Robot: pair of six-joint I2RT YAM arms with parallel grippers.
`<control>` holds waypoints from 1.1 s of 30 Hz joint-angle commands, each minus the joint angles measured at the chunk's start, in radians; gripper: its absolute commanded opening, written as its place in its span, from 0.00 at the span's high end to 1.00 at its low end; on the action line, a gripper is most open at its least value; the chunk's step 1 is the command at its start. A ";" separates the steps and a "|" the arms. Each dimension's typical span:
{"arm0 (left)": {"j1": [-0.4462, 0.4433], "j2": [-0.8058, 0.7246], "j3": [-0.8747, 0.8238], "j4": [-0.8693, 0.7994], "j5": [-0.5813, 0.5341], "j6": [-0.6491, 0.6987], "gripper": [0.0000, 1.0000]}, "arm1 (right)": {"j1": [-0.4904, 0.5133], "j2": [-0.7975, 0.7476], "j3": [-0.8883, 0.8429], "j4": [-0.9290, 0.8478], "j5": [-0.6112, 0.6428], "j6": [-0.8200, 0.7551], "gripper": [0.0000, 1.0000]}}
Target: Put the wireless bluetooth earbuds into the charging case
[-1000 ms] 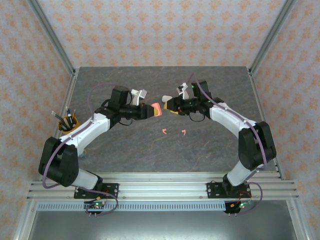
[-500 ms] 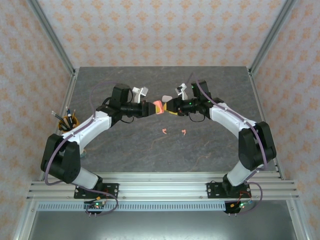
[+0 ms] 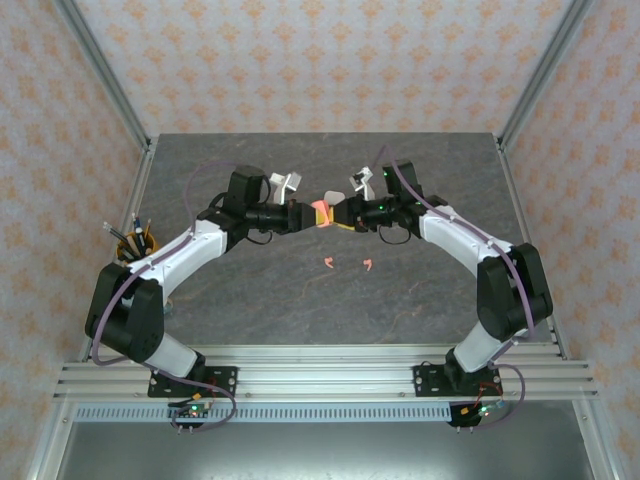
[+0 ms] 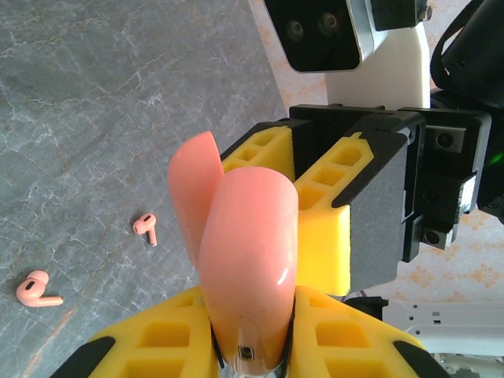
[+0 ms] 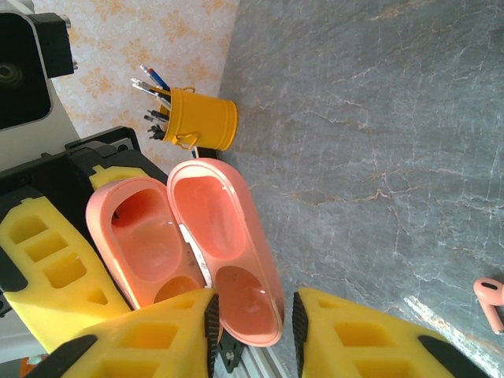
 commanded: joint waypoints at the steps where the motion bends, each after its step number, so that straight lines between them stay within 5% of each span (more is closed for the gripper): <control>1: -0.016 0.002 0.038 0.039 0.039 -0.004 1.00 | 0.000 0.005 0.009 -0.007 -0.026 -0.037 0.70; 10: -0.016 -0.009 0.040 0.049 0.045 -0.013 1.00 | -0.001 0.021 0.021 -0.036 -0.033 -0.062 0.79; 22: -0.026 0.001 0.053 0.050 0.061 -0.018 1.00 | -0.002 0.037 0.040 -0.029 -0.023 -0.056 0.77; 30: -0.029 0.006 0.037 0.050 0.055 -0.014 1.00 | -0.007 0.036 0.052 -0.031 -0.018 -0.055 1.00; 33: -0.029 0.007 0.039 0.030 0.032 -0.003 1.00 | -0.010 0.029 0.052 -0.047 -0.011 -0.061 1.00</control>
